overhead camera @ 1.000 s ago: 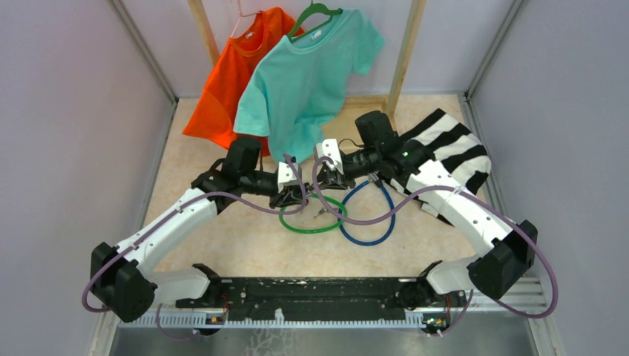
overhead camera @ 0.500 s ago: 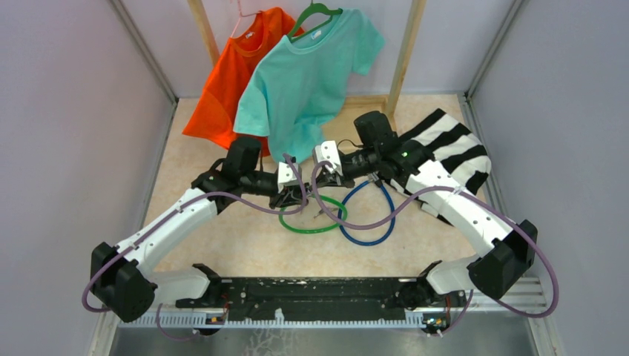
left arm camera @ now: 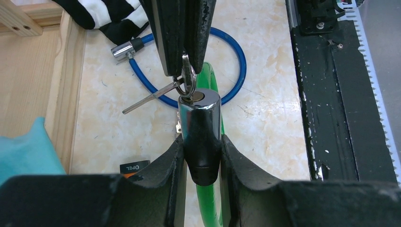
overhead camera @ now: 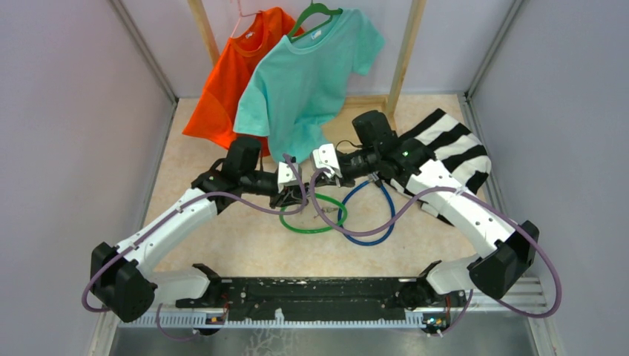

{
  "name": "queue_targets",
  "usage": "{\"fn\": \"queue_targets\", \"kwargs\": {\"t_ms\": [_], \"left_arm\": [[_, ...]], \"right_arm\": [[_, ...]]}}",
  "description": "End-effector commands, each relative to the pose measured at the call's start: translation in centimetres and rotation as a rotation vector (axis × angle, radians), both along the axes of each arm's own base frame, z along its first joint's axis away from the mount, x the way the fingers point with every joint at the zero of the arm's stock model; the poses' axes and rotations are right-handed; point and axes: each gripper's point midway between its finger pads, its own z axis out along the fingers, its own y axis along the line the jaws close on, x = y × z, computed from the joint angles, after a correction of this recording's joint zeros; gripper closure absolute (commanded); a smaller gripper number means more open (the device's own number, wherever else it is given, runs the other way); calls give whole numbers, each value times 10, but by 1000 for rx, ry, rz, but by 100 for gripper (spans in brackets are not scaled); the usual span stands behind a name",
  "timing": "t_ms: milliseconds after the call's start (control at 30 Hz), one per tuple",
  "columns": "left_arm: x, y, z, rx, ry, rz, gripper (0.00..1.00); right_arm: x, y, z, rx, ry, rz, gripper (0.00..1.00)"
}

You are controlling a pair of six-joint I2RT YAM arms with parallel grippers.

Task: Lock with the key
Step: Lock the lock.

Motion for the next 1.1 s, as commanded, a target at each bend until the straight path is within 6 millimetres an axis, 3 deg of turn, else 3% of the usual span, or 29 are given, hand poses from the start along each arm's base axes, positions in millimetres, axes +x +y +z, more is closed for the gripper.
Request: {"fn": "queue_targets", "kwargs": {"t_ms": [0,1067], "left_arm": [[-14,6,-13,35,41,-24,100],[-15,7,-12,37,37,-21,100]], "right_arm": [[7,-3,28,23,-81,-31,100],[12,-14,50,37,-106,-81,100]]}}
